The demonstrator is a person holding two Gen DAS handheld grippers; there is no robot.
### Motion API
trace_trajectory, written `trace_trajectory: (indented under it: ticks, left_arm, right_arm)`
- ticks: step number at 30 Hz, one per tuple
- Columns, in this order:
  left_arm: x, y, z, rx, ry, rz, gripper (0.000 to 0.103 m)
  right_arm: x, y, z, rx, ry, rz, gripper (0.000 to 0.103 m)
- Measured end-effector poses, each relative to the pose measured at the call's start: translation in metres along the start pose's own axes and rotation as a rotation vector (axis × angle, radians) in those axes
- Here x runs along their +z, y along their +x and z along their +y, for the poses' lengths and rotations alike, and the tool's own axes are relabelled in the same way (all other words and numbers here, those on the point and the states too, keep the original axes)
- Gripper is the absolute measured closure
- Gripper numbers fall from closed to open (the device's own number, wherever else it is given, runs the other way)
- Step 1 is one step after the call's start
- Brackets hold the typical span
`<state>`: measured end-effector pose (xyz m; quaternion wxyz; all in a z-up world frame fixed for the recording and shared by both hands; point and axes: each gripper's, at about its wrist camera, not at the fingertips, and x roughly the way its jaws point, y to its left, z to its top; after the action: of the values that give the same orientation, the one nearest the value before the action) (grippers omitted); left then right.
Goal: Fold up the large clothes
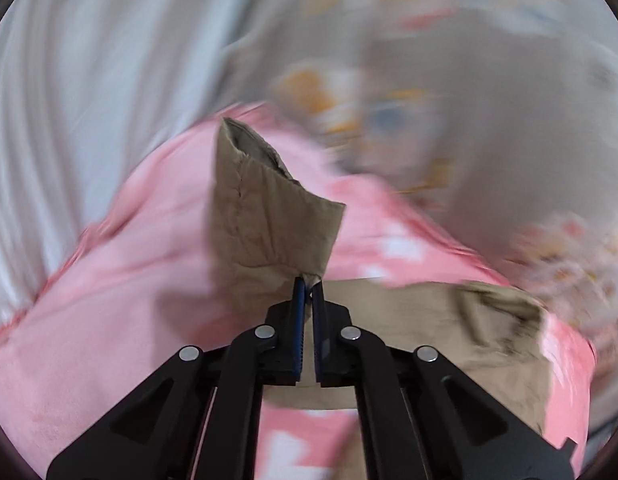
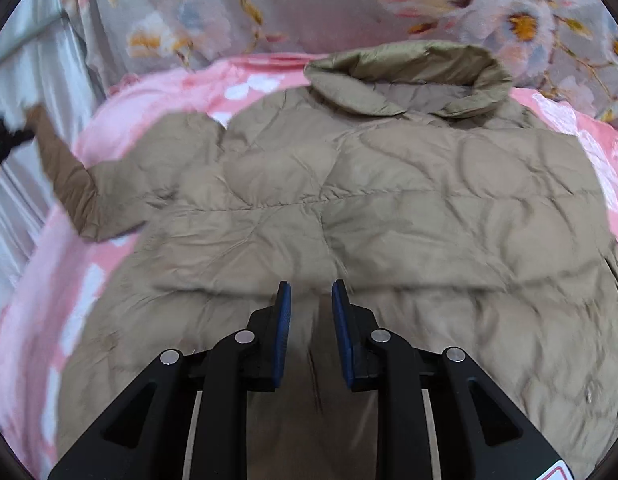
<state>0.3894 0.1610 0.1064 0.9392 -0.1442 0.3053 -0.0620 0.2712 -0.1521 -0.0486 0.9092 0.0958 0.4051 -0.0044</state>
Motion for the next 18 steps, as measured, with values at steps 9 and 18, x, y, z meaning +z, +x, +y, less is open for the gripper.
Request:
trace_trajectory:
  ticks: [9,18]
  left_arm:
    - [-0.066,-0.048,-0.240,-0.392,0.313,0.081,0.099]
    - [-0.199,0.016,-0.327,-0.438,0.290,0.282,0.029]
  right_arm:
    - [-0.059,-0.088,-0.084,-0.060,0.123,-0.070,0.080]
    - [-0.104,-0.130,-0.163,-0.170,0.234,-0.079,0.062]
